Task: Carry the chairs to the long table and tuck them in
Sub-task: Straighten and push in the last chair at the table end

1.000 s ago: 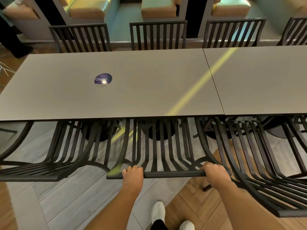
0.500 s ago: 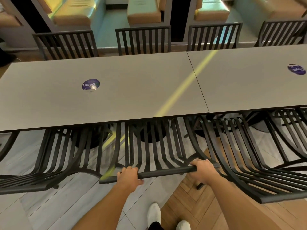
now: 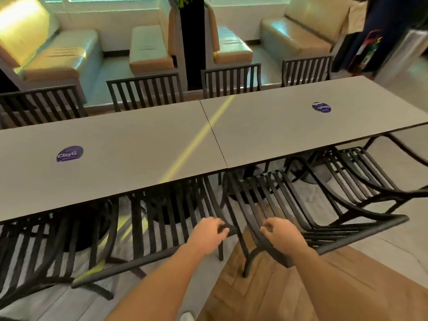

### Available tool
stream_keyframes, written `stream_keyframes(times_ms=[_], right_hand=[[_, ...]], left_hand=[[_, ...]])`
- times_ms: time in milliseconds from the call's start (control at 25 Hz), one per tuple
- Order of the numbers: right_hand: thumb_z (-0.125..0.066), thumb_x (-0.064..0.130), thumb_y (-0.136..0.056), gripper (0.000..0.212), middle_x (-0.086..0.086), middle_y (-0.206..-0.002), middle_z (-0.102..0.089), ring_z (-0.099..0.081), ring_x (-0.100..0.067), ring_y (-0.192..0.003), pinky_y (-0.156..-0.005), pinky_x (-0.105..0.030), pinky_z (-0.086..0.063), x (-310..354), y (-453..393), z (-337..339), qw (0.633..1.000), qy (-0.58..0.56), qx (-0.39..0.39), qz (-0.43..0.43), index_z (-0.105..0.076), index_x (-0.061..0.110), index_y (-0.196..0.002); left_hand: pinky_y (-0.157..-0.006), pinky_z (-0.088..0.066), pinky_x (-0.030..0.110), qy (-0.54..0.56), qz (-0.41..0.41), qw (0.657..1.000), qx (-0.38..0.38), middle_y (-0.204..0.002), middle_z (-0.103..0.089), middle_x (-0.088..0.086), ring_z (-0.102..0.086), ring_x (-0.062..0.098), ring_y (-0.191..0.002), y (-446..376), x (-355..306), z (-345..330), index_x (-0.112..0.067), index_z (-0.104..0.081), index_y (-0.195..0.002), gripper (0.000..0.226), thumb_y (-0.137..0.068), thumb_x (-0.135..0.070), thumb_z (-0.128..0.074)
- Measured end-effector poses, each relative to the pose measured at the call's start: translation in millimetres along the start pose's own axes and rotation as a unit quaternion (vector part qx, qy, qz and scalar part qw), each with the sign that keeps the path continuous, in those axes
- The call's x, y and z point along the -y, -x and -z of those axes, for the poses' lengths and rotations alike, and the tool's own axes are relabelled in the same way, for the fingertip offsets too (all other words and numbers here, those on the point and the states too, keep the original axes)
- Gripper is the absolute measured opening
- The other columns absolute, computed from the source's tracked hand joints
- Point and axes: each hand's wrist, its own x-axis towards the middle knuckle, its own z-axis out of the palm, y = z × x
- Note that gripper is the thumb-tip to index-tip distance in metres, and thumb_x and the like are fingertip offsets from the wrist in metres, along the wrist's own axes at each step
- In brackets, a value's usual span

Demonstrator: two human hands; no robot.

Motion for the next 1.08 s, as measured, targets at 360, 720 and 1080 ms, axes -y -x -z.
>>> stream_keyframes(times_ms=[360, 720, 1080], right_hand=[[-0.056, 0.042, -0.098, 0.022, 0.004, -0.097, -0.069, -0.064, -0.017, -0.091, -0.081, -0.037, -0.055, -231, 24, 83, 0.998, 0.055, 0.025, -0.012, -0.068, 0.025, -0.103], [-0.061, 0.037, -0.096, 0.015, 0.009, -0.099, -0.063, -0.06, -0.011, -0.091, -0.082, -0.03, -0.053, -324, 3, 121, 0.998, 0.056, 0.012, -0.019, -0.065, 0.029, -0.107], [-0.064, 0.037, -0.094, 0.04, 0.007, -0.125, -0.056, -0.051, -0.018, -0.119, -0.099, -0.037, -0.05, -341, -27, 118, 0.994, 0.103, 0.042, -0.006, -0.057, 0.035, -0.133]], left_hand=[[-0.084, -0.048, 0.025, 0.032, 0.011, 0.999, 0.016, -0.116, -0.067, -0.004, -0.062, 0.012, -0.101, -23, -194, -128, -0.021, -0.068, -0.127, 0.039, -0.103, -0.047, -0.052], [-0.092, -0.049, 0.027, 0.009, 0.003, 0.999, 0.052, -0.118, -0.064, -0.006, -0.058, 0.011, -0.106, -62, -267, -159, -0.024, -0.065, -0.133, 0.041, -0.103, -0.049, -0.051], [-0.1, -0.05, 0.032, -0.006, 0.005, 0.995, 0.104, -0.128, -0.065, -0.004, -0.059, 0.013, -0.116, -100, -261, -169, -0.025, -0.064, -0.134, 0.044, -0.1, -0.051, -0.055]])
